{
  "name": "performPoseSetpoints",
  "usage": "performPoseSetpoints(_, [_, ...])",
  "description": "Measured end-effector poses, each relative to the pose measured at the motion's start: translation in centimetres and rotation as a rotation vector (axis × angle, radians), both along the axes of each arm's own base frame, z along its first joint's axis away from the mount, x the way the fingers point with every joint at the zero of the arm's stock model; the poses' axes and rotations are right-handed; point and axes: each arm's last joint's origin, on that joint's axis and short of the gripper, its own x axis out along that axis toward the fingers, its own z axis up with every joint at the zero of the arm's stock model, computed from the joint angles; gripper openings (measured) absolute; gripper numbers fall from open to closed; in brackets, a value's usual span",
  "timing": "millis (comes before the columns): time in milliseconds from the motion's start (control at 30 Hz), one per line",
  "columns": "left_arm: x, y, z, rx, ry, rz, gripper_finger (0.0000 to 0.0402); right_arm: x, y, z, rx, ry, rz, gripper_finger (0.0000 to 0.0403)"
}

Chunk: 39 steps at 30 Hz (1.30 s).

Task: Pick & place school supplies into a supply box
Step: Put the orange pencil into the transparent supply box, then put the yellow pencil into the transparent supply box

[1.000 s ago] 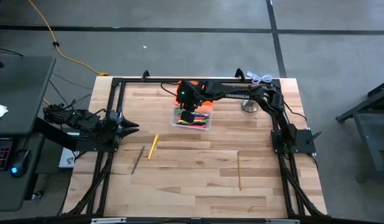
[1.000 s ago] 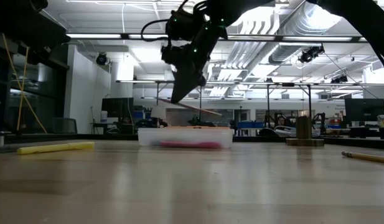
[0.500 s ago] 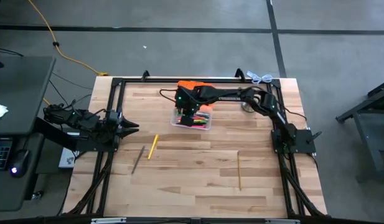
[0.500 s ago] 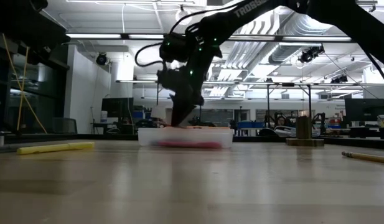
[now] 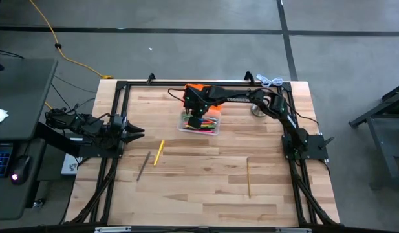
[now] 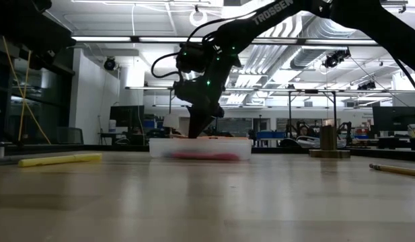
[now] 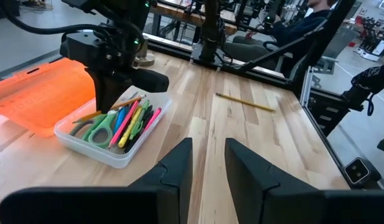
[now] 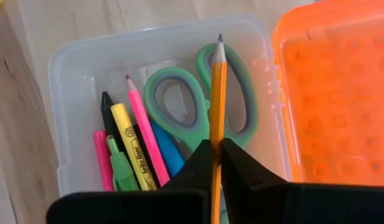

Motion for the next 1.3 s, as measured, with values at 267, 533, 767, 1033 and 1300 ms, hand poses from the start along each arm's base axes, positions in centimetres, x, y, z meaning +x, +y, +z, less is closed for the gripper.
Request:
performPoseSetpoints(267, [0.0,0.0,0.0,0.000,0.000,0.000,0.0122,0.1,-0.1,-0.8,0.014,0.012,0.001,0.0003])
performPoseSetpoints(533, [0.0,0.0,0.0,-0.001,0.000,0.000,0.0122,0.4,0.0,-1.9,0.018,0.025,0.002,0.0018])
performPoseSetpoints(767, [0.0,0.0,0.0,-0.001,-0.001,0.000,0.0122,0.7,0.0,-1.8,0.018,-0.004,0.007,0.0049])
performPoseSetpoints(1033, [0.0,0.0,0.0,0.000,-0.001,0.000,0.0122,0.6,0.0,-1.3,0.026,-0.010,0.012,0.0098])
performPoseSetpoints(1300, [0.0,0.0,0.0,0.002,0.001,-0.001,0.0122,0.1,0.2,0.8,0.011,-0.040,0.014,0.0132])
